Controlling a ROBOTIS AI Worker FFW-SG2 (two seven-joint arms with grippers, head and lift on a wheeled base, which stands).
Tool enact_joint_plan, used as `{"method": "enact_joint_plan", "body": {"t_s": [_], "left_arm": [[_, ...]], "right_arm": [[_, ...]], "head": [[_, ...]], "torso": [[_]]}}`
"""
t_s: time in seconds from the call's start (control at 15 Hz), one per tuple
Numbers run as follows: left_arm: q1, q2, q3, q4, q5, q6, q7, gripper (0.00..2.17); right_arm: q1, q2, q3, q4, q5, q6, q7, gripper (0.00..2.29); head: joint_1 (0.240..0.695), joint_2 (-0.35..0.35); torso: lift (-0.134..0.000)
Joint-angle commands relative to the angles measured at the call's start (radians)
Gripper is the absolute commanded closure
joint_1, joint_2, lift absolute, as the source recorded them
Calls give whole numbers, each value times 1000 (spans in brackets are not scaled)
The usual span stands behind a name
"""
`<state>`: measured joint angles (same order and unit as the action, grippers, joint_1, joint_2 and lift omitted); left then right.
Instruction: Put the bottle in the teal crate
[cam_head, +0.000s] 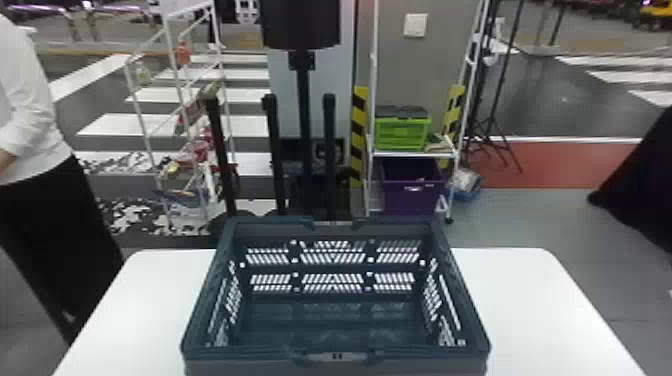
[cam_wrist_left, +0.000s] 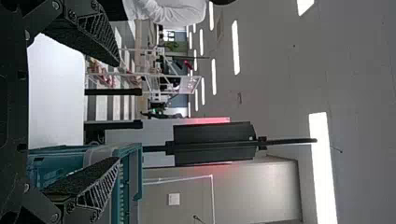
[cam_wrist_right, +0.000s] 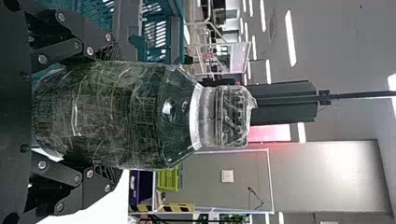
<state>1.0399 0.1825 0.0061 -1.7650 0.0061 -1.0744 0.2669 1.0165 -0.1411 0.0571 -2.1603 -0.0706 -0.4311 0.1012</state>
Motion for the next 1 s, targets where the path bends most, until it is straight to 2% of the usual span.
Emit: {"method": "enact_joint_plan", "body": {"t_s": [0.0, 0.33, 0.6, 0.93], "left_arm": [[0, 0, 0, 1, 0, 0, 0, 181], [2, 0, 0, 9, 2, -3, 0, 184], [0, -1, 2, 15, 6, -6, 0, 184], [-1, -1, 2, 19, 11, -6, 0, 184]], "right_arm": [[-10, 0, -10, -52, 0, 50, 0, 2017], [-101, 0, -10, -193, 2, 345, 0, 2017], [-256, 2, 18, -289, 15, 725, -1, 2017], [-478, -2, 98, -326, 34, 1142, -18, 2017]], "head": [[499, 0], [499, 0], [499, 0], [499, 0]], "torso": [[0], [0], [0], [0]]}}
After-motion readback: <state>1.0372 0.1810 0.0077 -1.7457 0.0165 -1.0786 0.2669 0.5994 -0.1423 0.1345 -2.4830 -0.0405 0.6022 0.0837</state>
